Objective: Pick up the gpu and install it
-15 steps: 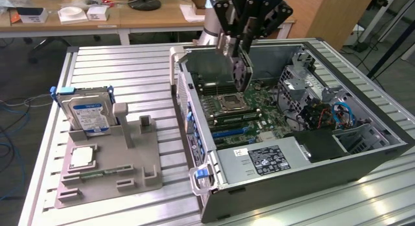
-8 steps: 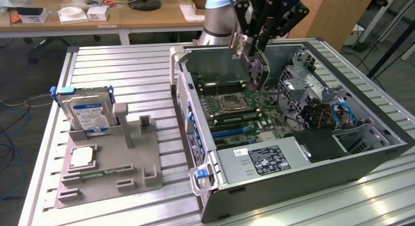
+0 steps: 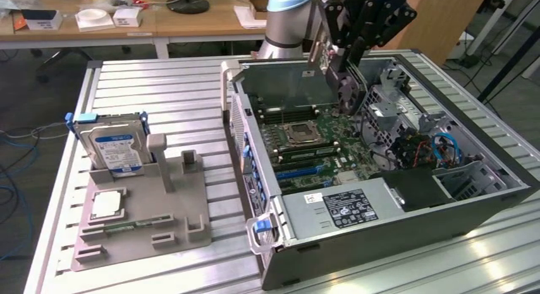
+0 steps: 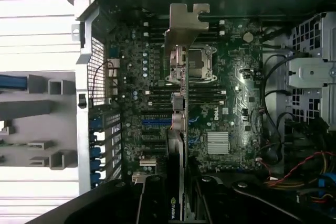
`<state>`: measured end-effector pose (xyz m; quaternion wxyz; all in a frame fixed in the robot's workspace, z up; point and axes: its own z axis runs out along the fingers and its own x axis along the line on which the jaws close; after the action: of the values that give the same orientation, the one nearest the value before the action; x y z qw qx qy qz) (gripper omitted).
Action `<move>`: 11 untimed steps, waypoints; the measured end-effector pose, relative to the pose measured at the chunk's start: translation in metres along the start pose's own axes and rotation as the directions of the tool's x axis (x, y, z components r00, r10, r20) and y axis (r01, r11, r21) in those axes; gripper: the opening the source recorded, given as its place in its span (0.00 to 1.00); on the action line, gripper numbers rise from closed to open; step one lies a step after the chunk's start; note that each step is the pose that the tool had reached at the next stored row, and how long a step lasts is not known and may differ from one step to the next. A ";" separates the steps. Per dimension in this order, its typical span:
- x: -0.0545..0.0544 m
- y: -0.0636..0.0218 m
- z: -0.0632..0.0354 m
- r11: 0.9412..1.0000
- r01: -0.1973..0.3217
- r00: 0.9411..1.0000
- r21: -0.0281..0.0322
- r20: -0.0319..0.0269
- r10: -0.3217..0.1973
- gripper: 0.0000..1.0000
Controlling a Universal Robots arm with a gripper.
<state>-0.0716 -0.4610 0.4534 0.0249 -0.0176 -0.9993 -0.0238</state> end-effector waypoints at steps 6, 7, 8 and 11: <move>-0.009 0.0004 -0.0008 0.999 0.042 0.999 0.001 -0.002 -0.042 0.26; -0.014 0.0006 -0.0011 0.999 0.043 0.999 0.001 -0.002 -0.043 0.26; -0.018 0.0007 -0.0012 0.999 0.044 0.999 0.001 -0.002 -0.044 0.26; -0.032 0.0012 -0.0019 0.999 0.047 0.999 0.001 -0.002 -0.047 0.26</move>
<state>-0.0399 -0.4610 0.4538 0.0255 0.0058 -0.9994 -0.0239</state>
